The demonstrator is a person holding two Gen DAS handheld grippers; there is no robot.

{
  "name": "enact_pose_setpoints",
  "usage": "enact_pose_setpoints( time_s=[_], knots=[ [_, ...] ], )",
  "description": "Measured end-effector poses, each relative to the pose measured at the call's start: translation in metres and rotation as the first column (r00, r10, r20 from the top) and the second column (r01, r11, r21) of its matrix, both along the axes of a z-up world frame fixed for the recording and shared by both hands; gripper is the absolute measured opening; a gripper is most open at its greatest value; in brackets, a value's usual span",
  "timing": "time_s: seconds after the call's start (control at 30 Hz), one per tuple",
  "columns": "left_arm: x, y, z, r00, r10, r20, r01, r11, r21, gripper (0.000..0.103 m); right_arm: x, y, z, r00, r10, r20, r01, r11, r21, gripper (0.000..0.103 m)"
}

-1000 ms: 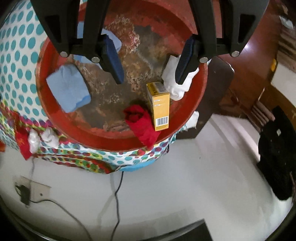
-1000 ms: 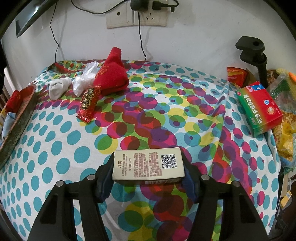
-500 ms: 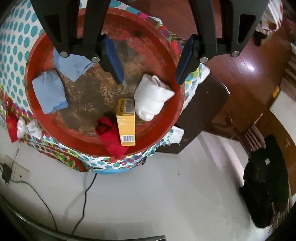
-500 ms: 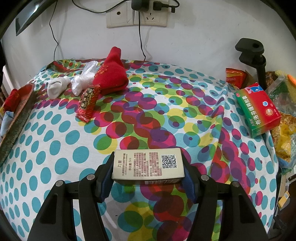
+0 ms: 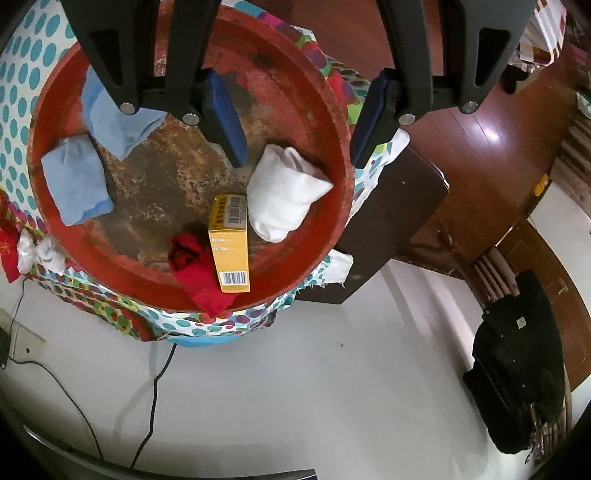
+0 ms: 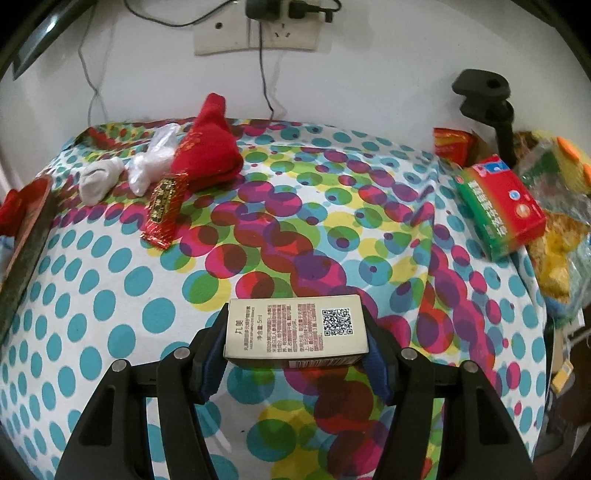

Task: Organize objects
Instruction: 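Carry the beige box to the red tray and release it with the right tool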

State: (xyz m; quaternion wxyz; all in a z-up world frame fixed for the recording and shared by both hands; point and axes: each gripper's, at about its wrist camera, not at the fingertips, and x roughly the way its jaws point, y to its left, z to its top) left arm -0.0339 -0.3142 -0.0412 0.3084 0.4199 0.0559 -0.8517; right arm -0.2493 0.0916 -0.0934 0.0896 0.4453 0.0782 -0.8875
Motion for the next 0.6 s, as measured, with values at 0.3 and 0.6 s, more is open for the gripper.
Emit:
enact_pose_setpoints(
  time_s=[0.3,0.6],
  knots=[
    [0.003,-0.005,0.002,1.000,-0.018,-0.012,0.018,0.998,0.055,0.059,0.013,-0.028,0.028,0.998,0.059,-0.019,-0.058,0.998,0.019,0.060],
    [0.007,-0.009,0.011,0.988,-0.147,-0.046,0.150,0.985,0.087,0.059,0.047,-0.098,0.068,0.975,0.218,-0.046,-0.220,0.974,-0.047,0.060]
  ],
)
